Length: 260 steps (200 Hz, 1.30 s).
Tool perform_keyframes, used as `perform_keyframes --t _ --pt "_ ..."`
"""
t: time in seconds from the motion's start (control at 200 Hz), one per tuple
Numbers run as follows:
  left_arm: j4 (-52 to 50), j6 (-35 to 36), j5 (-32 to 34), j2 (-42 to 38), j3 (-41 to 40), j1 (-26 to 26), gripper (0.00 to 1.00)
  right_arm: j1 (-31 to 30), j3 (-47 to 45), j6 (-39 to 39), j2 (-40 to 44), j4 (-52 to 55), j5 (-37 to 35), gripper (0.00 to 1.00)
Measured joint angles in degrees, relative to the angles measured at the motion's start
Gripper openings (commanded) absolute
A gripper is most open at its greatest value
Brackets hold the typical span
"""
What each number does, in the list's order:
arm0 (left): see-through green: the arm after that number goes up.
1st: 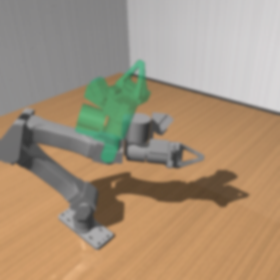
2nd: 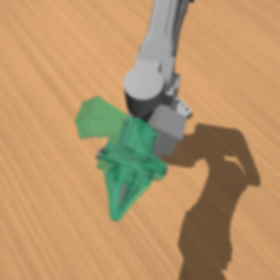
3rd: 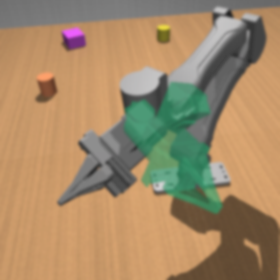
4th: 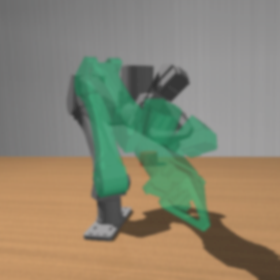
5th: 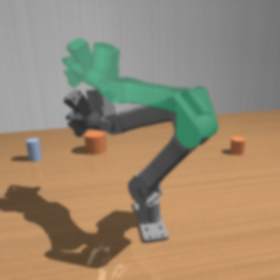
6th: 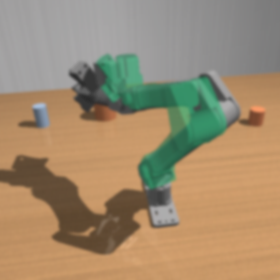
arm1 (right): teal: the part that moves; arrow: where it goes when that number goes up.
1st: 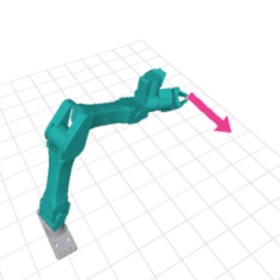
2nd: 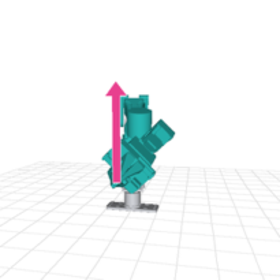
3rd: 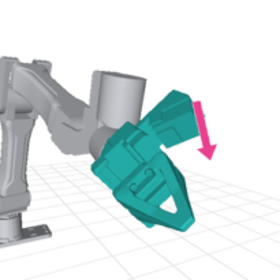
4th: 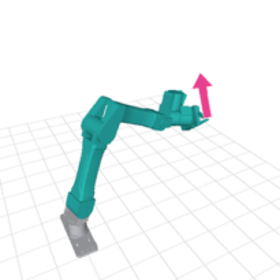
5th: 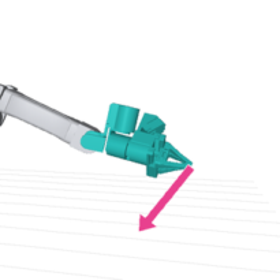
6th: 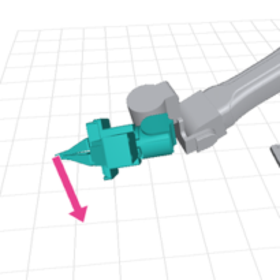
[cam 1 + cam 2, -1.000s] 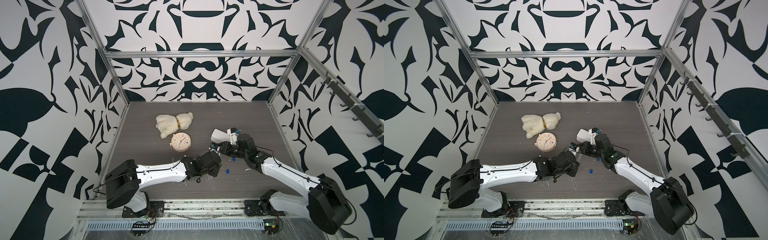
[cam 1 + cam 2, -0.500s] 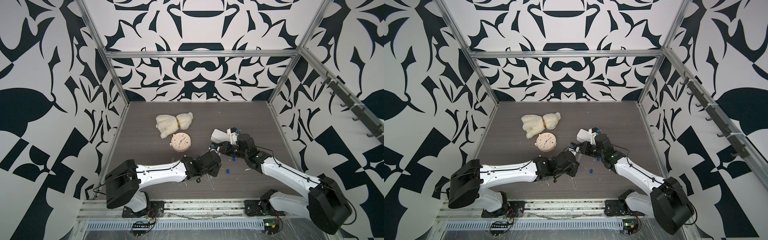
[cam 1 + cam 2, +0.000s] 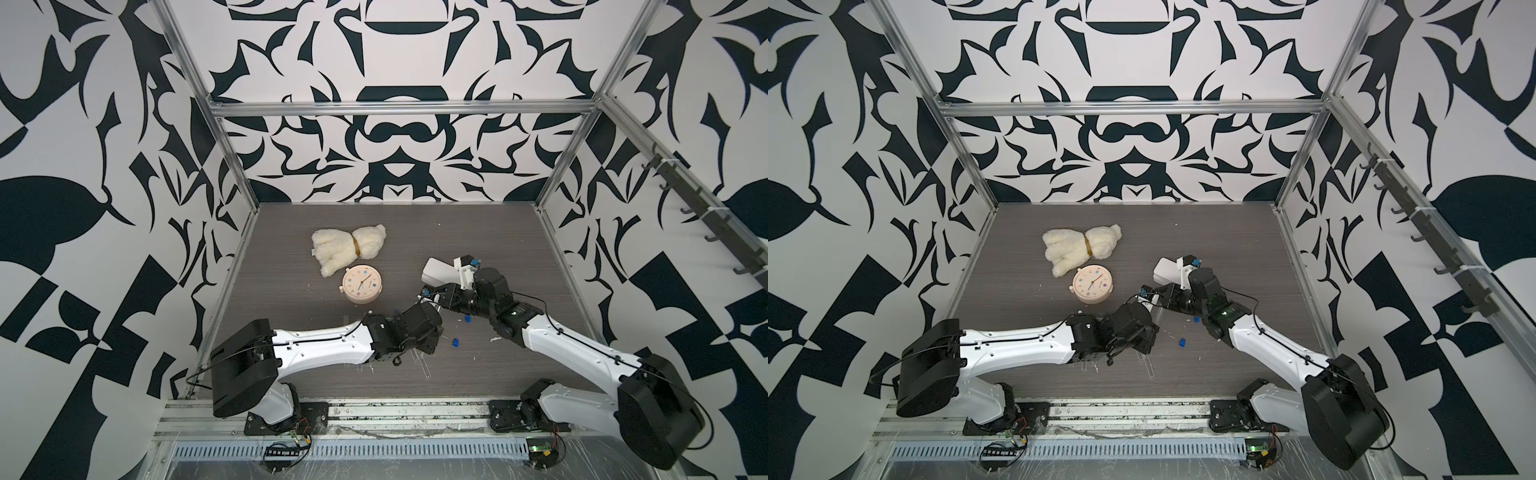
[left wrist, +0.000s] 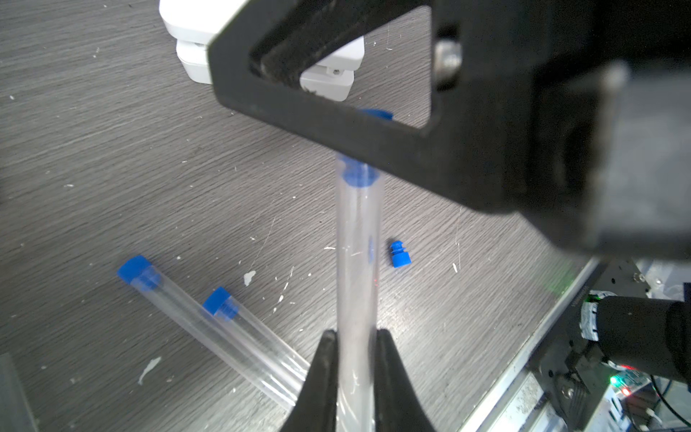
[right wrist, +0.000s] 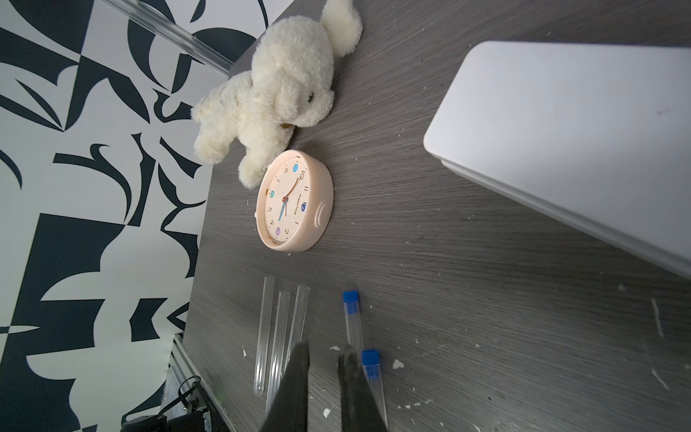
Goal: Remove stoppers from test tubes
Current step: Open the stopper on the test tube.
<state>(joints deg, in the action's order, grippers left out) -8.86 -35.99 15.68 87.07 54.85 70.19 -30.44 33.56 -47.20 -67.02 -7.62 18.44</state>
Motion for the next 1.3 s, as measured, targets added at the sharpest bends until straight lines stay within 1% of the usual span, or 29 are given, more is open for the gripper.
perform_keyframes --t 0.41,0.69,0.87,1.11,1.3 --pt "0.02 0.0 1.27 0.0 0.0 0.0 0.15 2.25 -2.73 -7.87 -1.31 -8.35 6.16 0.0" --pt "0.02 0.02 1.46 0.0 0.0 0.0 0.15 2.71 -3.1 -9.03 -1.46 -9.51 7.48 0.0" --pt "-0.11 0.07 1.42 0.0 0.0 0.0 0.15 2.56 -2.34 -6.14 -1.29 -6.67 6.54 0.0" --pt "-0.11 0.31 1.4 0.0 0.09 0.02 0.15 -0.13 1.01 0.72 0.24 0.98 0.52 0.0" --pt "-0.24 0.48 1.31 0.0 0.09 0.02 0.15 -1.14 1.97 3.52 0.37 3.52 -2.73 0.0"
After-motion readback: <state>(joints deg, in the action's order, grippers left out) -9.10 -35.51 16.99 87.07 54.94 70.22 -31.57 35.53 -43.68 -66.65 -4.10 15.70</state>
